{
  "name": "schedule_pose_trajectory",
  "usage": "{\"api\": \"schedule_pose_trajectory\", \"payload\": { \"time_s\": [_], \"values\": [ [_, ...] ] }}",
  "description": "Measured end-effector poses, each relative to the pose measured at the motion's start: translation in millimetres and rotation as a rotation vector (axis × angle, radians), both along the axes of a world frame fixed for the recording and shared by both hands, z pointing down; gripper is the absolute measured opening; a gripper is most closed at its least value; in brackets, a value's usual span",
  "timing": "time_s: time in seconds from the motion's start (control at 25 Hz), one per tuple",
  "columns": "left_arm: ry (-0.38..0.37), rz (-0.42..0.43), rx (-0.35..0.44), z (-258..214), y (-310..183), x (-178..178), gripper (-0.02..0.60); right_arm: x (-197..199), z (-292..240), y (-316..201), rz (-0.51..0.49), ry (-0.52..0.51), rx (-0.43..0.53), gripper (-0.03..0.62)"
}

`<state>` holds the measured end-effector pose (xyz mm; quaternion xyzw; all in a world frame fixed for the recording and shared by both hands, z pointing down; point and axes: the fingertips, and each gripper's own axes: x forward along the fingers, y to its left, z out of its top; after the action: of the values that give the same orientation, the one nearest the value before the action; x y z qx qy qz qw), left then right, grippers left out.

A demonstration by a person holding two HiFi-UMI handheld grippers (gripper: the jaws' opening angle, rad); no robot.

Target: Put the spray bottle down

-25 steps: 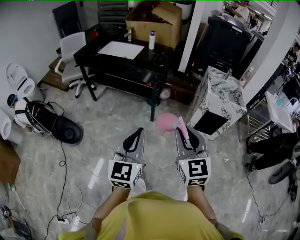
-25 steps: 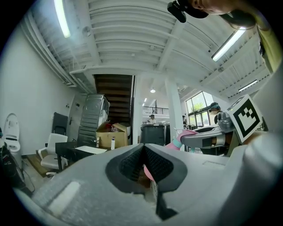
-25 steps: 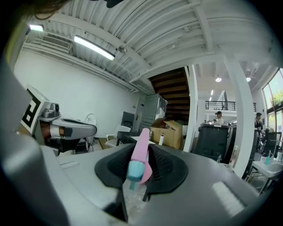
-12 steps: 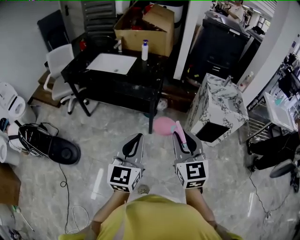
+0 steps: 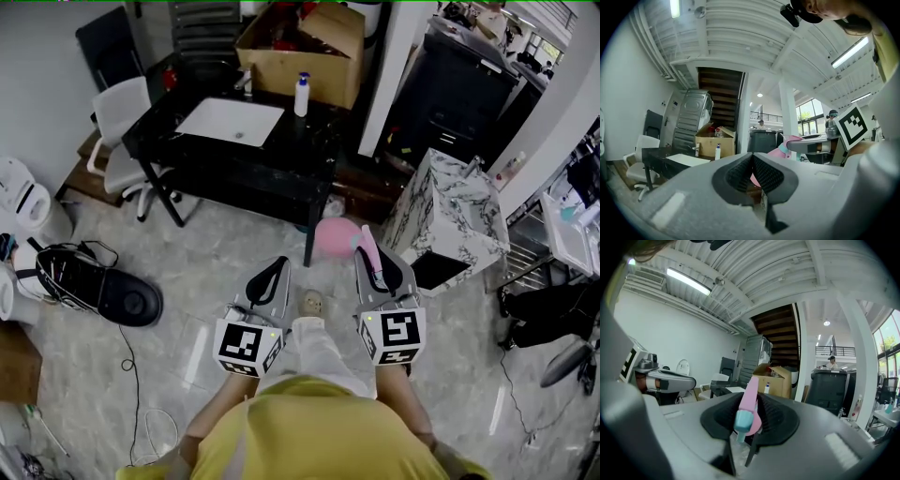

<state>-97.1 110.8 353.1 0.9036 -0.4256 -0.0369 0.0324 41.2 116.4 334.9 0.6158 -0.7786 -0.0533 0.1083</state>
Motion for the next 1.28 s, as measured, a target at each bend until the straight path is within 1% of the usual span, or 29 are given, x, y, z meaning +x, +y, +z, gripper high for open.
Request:
{"api": "schedule_pose_trajectory", "payload": {
  "time_s": [0.24, 0.4, 0.68, 0.8, 1.0, 1.12, 1.28],
  "values": [
    [0.0, -0.005, 0.002, 6, -53, 5, 0.0, 12, 3, -57, 0.001, -0.002, 0.014, 0.087],
    [0.007, -0.005, 0.006, 11, -100, 21, 0.0, 22, 8, -106, -0.018, 0.008, 0.014, 0.087],
    [0.005, -0.016, 0.026, -4, -216, 57, 0.0, 48, 0, -232, -0.066, 0.032, 0.026, 0.087],
    [0.0, -0.038, 0.034, -10, -271, 73, 0.0, 60, -4, -290, -0.102, 0.048, 0.024, 0.087],
    [0.003, -0.077, 0.024, -5, -351, 95, 0.0, 73, 2, -369, -0.166, 0.072, 0.003, 0.087],
    [-0.003, -0.095, 0.001, 1, -384, 106, 0.0, 82, 11, -402, -0.19, 0.072, -0.022, 0.087],
    [-0.007, -0.11, -0.026, 8, -415, 118, 0.0, 92, 21, -433, -0.212, 0.068, -0.052, 0.087]
  ]
}}
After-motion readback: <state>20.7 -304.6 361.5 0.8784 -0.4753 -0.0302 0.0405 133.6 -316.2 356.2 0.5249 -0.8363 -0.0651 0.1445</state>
